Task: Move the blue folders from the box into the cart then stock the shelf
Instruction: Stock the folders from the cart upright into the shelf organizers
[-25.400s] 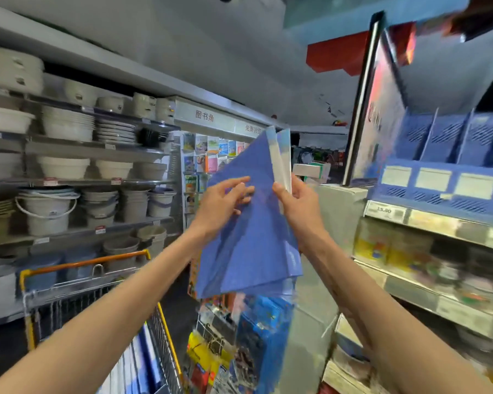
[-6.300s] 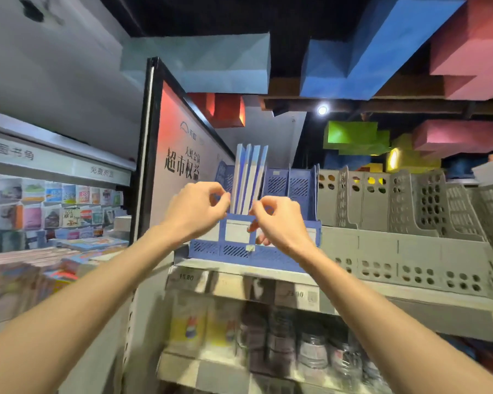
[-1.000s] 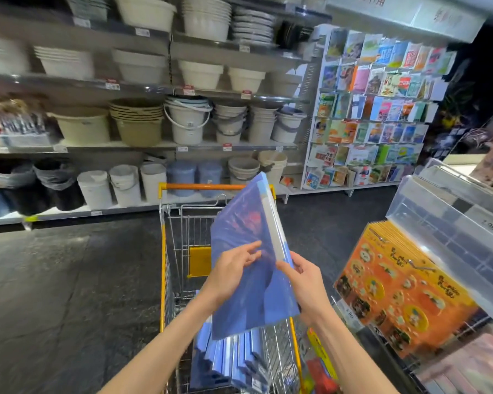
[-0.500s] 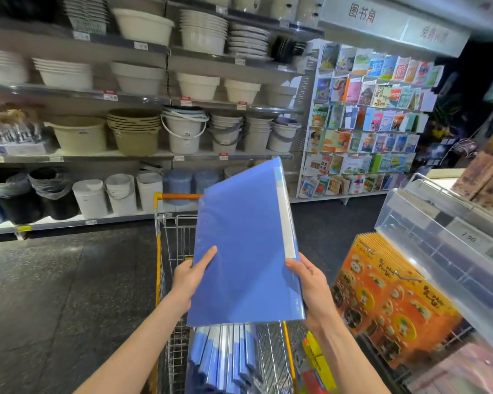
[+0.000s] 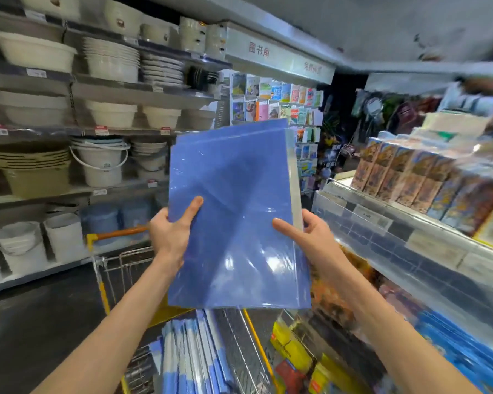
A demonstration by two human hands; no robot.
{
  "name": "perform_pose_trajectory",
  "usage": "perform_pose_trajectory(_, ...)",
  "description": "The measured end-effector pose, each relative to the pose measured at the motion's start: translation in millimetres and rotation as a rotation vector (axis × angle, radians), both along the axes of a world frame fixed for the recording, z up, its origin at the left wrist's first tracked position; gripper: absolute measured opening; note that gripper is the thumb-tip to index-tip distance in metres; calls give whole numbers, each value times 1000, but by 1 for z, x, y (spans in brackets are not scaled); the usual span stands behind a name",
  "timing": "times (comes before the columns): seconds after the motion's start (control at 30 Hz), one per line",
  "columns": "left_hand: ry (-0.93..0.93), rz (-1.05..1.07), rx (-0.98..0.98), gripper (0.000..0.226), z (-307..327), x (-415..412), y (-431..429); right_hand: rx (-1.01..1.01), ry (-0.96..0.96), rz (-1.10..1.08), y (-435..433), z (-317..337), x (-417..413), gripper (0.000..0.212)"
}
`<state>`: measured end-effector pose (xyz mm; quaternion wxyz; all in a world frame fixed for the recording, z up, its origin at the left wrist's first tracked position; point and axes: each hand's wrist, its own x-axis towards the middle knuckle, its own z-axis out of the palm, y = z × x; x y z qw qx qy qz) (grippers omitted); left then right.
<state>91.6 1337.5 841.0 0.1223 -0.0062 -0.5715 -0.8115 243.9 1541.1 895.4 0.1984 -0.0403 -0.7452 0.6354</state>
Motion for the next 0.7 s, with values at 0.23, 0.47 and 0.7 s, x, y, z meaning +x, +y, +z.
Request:
perform_pose_trajectory(0.23,99,-131,53,63,69,49,69,373,126,-389,30,75,94,34)
perform_pose_trajectory(0.47,222,-444,172,43,147,149,163,424,293,-685,76,139,215,24)
perform_pose_trajectory(0.7,348,-687,223,55,205,259,247,380,381,-813,118,174,349,14)
